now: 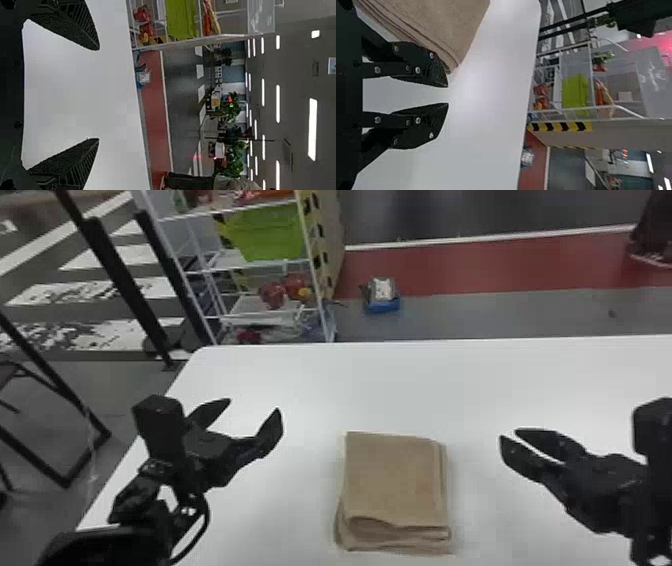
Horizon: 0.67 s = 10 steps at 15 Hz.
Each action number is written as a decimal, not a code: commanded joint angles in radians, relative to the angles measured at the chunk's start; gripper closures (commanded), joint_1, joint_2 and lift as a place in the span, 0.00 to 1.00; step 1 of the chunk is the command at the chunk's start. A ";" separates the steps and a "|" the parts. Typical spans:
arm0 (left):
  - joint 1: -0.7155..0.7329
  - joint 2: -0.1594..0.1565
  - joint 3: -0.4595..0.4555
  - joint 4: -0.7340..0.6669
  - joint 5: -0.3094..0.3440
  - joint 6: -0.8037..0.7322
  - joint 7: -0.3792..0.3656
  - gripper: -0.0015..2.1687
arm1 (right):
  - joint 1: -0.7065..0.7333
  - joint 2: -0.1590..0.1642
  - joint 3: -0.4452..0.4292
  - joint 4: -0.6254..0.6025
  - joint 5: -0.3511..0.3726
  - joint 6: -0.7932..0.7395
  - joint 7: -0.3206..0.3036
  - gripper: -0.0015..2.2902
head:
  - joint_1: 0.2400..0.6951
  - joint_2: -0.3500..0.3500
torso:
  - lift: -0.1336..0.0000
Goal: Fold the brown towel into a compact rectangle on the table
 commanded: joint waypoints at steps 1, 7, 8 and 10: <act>0.068 -0.003 0.043 -0.040 0.096 0.002 0.008 0.03 | 0.090 0.014 -0.061 -0.026 -0.081 -0.208 -0.089 0.03 | 1.00 0.83 | 0.00; 0.163 -0.003 0.009 0.006 0.162 -0.133 0.068 0.03 | 0.182 0.034 -0.121 0.052 -0.125 -0.514 -0.207 0.03 | 1.00 0.74 | 0.00; 0.179 -0.003 0.006 0.029 0.168 -0.216 0.085 0.03 | 0.197 0.037 -0.127 0.060 -0.129 -0.545 -0.208 0.03 | 1.00 0.73 | 0.00; 0.200 -0.003 -0.005 0.076 0.177 -0.305 0.094 0.03 | 0.227 0.044 -0.135 0.086 -0.129 -0.640 -0.208 0.04 | 1.00 0.71 | 0.00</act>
